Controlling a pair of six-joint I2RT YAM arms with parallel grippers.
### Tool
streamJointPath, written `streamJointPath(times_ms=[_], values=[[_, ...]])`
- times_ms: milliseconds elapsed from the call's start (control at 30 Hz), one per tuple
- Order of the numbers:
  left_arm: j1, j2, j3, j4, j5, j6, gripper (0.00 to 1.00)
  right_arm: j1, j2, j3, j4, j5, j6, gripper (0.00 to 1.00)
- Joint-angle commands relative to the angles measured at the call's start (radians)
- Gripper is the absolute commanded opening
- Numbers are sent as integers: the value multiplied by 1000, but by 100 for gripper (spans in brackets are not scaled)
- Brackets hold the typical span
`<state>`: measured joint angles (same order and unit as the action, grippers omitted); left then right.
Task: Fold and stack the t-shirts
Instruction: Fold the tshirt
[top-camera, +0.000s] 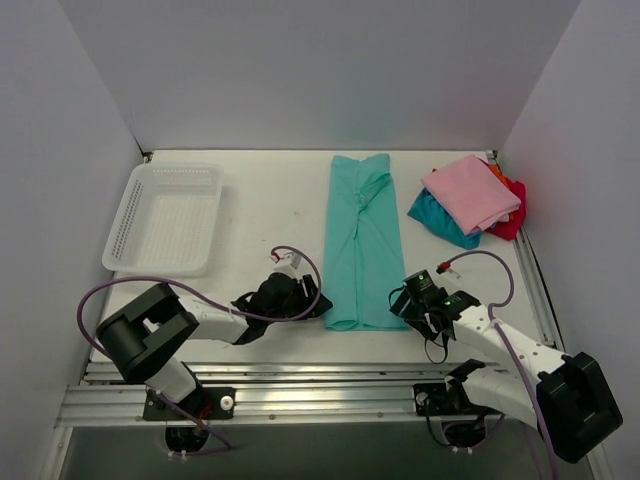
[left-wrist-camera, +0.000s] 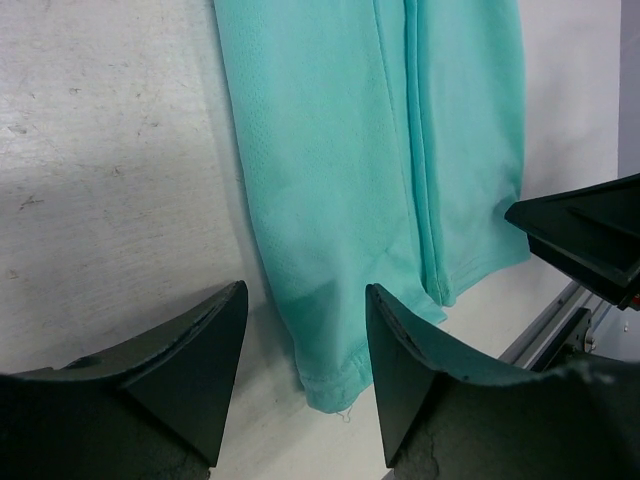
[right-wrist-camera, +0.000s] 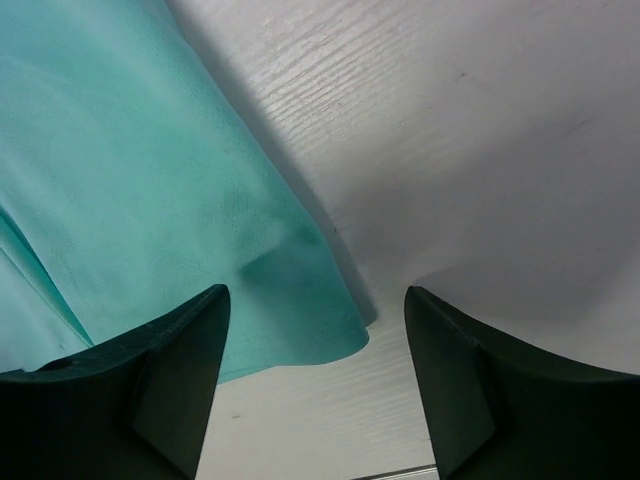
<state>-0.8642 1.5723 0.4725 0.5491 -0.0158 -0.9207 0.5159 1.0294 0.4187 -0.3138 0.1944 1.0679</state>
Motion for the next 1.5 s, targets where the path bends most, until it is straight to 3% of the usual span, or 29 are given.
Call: streamJointPath(times_ms=[0,100,167,400,500,700,867,1467], values=[[10,23,-34,-47,23,26,61,3,5,22,-56,-44,-14,64],[16,3,-35,-58,51,28,61,4,4,20,-57,-53,-10,53],[16,-24,-37,-74,63,28,61,4,15,20,-54,-55,-11,52],[14,-147,-15,-217,99,40,59,1,47,37,-60,-55,-46,12],[11,-211,20,-322,117,59,59,-2,51,40,-67,-55,-57,1],[4,-238,34,-364,116,65,59,-5,51,42,-65,-53,-68,0],[-6,-170,31,-272,148,29,59,-5,49,40,-65,-55,-71,0],[-15,-51,75,-178,220,-7,57,-10,37,35,-65,-49,-75,0]])
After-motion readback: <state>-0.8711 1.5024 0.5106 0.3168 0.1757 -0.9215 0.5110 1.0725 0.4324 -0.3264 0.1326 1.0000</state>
